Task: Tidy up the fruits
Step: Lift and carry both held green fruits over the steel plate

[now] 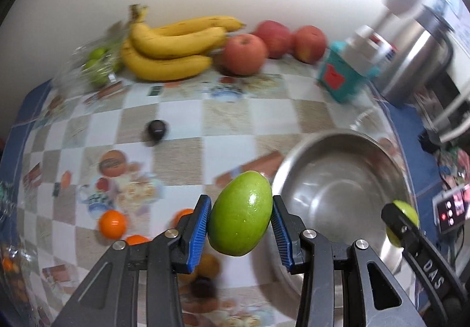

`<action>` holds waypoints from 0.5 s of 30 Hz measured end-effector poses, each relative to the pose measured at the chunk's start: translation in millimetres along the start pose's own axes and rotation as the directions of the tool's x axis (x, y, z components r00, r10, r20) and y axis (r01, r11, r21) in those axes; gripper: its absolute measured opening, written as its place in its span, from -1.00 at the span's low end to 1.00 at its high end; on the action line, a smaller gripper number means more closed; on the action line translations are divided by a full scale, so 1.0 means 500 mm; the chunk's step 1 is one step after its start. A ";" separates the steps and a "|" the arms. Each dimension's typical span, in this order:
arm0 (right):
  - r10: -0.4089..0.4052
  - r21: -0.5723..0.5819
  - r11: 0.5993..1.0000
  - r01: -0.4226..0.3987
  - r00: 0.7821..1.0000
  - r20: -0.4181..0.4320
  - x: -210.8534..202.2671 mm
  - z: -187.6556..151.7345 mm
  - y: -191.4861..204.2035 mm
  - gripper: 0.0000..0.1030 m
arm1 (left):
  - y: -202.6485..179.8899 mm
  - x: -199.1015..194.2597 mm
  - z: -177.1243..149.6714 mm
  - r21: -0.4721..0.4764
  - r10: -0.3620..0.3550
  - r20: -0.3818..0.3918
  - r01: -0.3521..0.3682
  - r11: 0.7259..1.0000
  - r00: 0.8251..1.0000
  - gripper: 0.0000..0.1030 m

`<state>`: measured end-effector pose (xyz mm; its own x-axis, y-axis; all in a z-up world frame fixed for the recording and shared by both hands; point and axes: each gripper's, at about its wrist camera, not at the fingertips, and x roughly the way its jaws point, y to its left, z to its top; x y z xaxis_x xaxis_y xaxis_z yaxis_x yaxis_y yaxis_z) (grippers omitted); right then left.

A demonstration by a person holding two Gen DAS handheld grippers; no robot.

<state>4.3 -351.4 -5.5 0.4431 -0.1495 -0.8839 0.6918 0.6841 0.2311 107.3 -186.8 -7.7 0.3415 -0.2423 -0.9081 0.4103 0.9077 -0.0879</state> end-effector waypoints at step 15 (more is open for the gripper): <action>-0.045 0.090 0.995 0.046 0.999 -0.012 0.014 0.009 -0.071 0.00 | -0.114 0.037 -0.028 0.160 -0.087 -0.008 0.087 0.983 0.996 -0.14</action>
<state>-14.5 -380.0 -18.0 0.4045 -0.1715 -0.8983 0.7598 0.6097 0.2257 78.2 -238.4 -25.4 0.2980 -0.3173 -0.9003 0.5685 0.8166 -0.0996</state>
